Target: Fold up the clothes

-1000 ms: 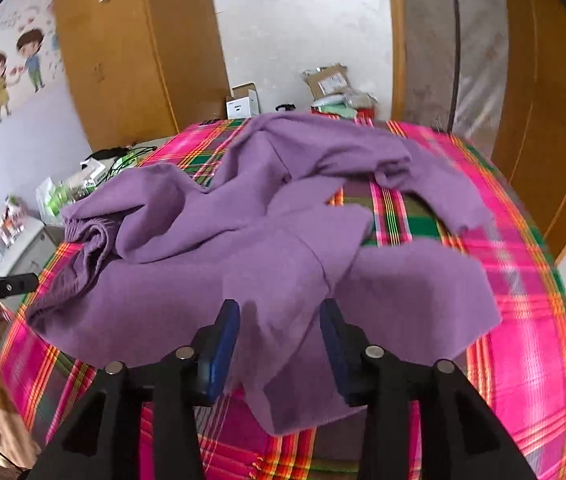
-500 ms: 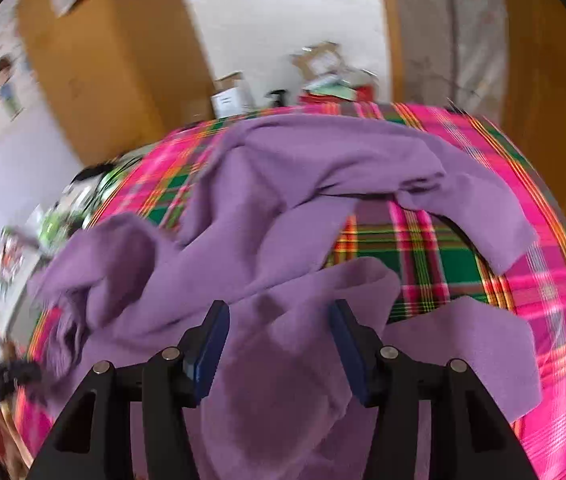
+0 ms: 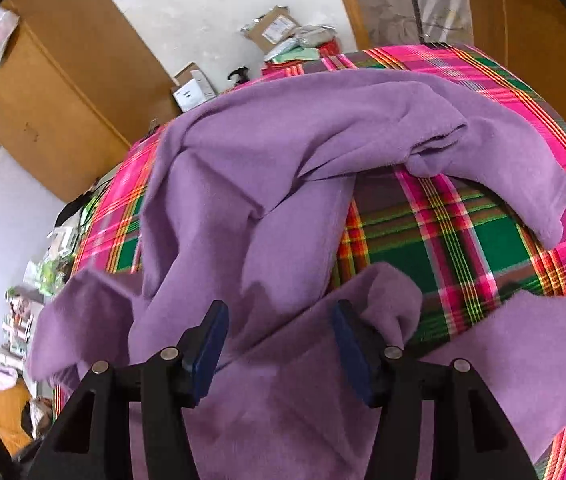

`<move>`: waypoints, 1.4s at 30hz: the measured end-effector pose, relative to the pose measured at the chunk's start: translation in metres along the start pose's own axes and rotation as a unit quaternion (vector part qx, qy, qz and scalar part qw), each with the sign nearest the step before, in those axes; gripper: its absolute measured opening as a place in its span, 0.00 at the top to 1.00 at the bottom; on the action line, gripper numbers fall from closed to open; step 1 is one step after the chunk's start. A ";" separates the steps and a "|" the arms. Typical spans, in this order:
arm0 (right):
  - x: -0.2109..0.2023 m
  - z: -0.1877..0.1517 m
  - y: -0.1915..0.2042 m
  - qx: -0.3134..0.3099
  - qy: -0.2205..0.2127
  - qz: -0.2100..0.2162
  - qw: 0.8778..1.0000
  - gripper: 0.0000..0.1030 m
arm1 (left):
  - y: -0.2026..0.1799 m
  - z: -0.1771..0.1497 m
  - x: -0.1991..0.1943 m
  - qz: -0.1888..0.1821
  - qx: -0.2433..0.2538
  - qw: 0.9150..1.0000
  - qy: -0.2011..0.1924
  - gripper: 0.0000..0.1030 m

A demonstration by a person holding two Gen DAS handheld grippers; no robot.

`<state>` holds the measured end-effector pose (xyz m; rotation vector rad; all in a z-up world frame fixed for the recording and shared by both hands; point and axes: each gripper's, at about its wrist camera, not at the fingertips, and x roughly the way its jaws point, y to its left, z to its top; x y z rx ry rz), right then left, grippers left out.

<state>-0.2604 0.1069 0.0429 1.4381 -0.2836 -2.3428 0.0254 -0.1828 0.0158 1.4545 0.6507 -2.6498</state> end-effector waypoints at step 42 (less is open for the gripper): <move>-0.093 0.006 -0.065 -0.015 -0.146 -0.168 0.975 0.96 | -0.051 0.009 0.014 -0.045 0.038 0.998 0.008 0.64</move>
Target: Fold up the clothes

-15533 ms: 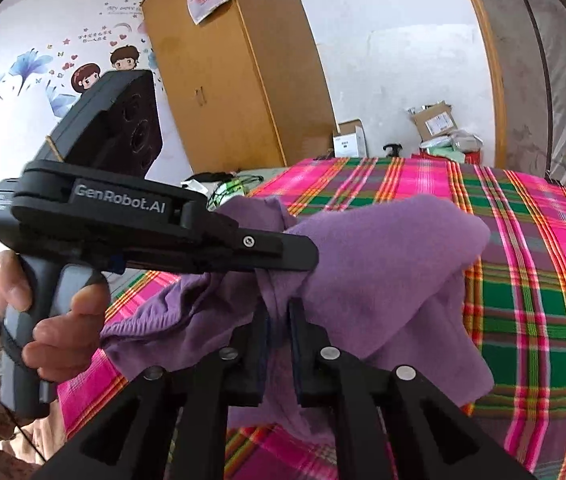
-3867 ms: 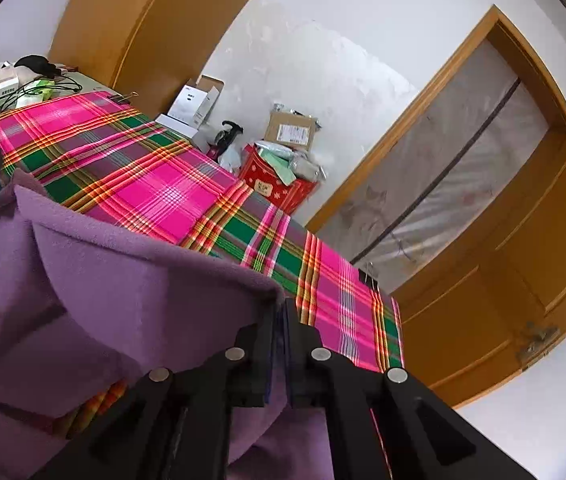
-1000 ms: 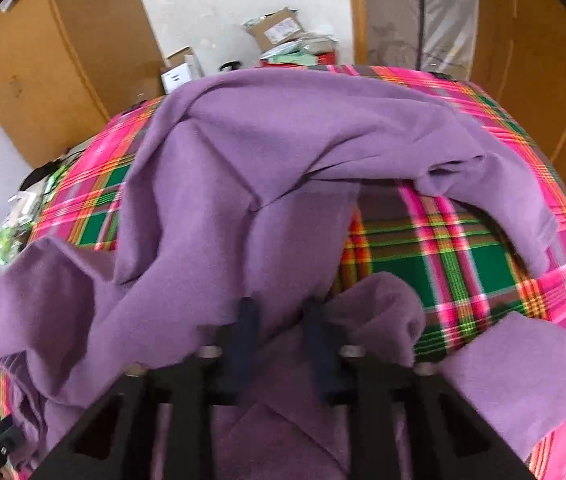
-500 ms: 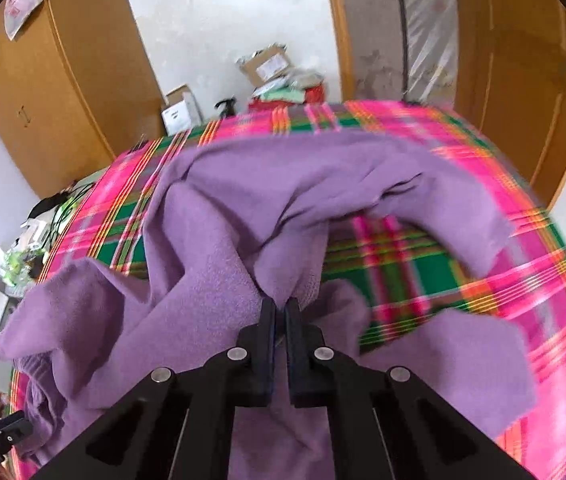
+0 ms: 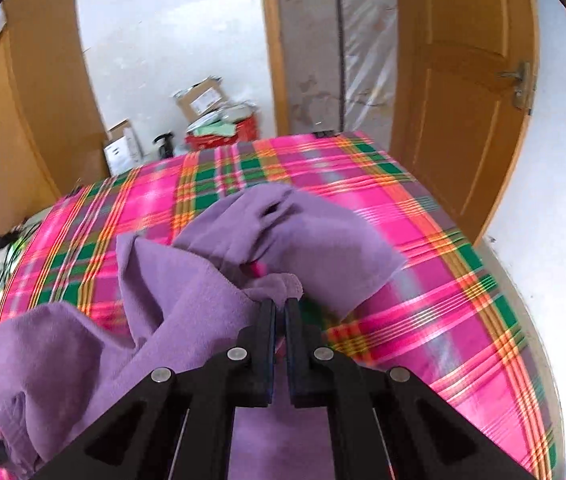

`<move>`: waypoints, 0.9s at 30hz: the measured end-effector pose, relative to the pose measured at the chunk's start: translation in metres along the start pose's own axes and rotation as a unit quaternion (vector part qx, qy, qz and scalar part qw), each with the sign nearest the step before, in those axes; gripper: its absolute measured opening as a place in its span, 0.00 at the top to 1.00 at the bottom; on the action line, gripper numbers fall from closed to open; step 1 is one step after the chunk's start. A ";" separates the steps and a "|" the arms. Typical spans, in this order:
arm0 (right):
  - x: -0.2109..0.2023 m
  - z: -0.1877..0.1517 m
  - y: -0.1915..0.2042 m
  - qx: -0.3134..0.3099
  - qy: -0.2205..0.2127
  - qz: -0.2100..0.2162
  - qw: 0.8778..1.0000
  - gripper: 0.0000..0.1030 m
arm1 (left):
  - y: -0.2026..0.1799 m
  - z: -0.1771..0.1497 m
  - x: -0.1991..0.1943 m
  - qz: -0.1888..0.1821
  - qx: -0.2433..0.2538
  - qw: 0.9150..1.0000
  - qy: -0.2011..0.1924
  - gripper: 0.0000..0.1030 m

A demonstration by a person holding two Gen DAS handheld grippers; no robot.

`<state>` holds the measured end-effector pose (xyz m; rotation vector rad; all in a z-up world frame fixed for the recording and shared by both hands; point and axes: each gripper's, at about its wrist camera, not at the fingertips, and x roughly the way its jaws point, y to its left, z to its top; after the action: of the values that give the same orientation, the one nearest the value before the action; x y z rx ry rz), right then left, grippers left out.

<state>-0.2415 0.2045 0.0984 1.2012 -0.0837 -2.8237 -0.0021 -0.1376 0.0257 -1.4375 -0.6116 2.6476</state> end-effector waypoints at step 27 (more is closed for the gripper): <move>-0.087 -0.048 0.083 -0.118 -0.023 0.195 0.973 0.72 | 0.016 -0.023 -0.022 -0.016 0.043 0.998 -0.032 0.64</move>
<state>-0.1431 0.1287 0.1337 0.9474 0.0134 -2.4376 0.0315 -0.1507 0.0256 -1.3157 -0.5149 2.6688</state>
